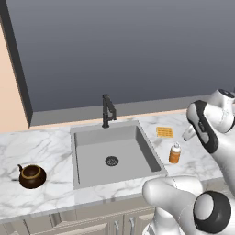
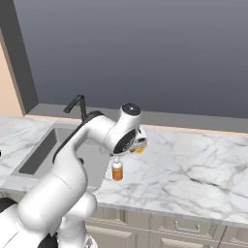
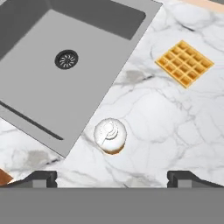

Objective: Open the cabinet. Pick the soap dispenser and place it next to the sink. Then close the cabinet.

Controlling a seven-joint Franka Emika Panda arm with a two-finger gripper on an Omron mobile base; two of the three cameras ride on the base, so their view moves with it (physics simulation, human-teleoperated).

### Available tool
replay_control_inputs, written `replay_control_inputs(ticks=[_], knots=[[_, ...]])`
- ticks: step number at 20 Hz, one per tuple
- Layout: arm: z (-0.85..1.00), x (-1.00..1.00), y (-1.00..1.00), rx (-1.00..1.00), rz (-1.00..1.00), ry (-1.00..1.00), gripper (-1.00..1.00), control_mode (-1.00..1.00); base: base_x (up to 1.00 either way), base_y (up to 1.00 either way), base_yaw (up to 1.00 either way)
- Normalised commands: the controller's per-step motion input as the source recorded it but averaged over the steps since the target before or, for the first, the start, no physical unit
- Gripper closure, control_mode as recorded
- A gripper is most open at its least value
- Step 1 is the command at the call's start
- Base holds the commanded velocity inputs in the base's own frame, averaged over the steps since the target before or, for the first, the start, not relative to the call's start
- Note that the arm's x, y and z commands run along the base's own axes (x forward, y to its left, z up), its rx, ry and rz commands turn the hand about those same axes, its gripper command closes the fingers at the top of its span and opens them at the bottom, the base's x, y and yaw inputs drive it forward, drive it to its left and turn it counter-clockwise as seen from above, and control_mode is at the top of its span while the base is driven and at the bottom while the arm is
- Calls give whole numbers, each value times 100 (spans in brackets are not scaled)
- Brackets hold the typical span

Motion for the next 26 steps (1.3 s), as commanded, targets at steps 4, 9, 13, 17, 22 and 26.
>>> replay_control_inputs(ticks=[4, 9, 13, 17, 22, 26], knots=[[3, 0, 0, -15, -12, 12, -100, -100, 0, 0, 0], [6, 0, 0, -14, -11, 10, -100, -100, 0, 0, 0], [12, 0, 0, -14, -11, 9, -100, -100, 0, 0, 0], [5, 0, 0, -5, -4, 5, -100, 100, 0, 0, -5], [0, 0, 0, 0, 0, 0, -100, 100, -2, 0, -9], [0, 0, 0, 0, 0, 0, -100, 100, -18, -6, -14]])
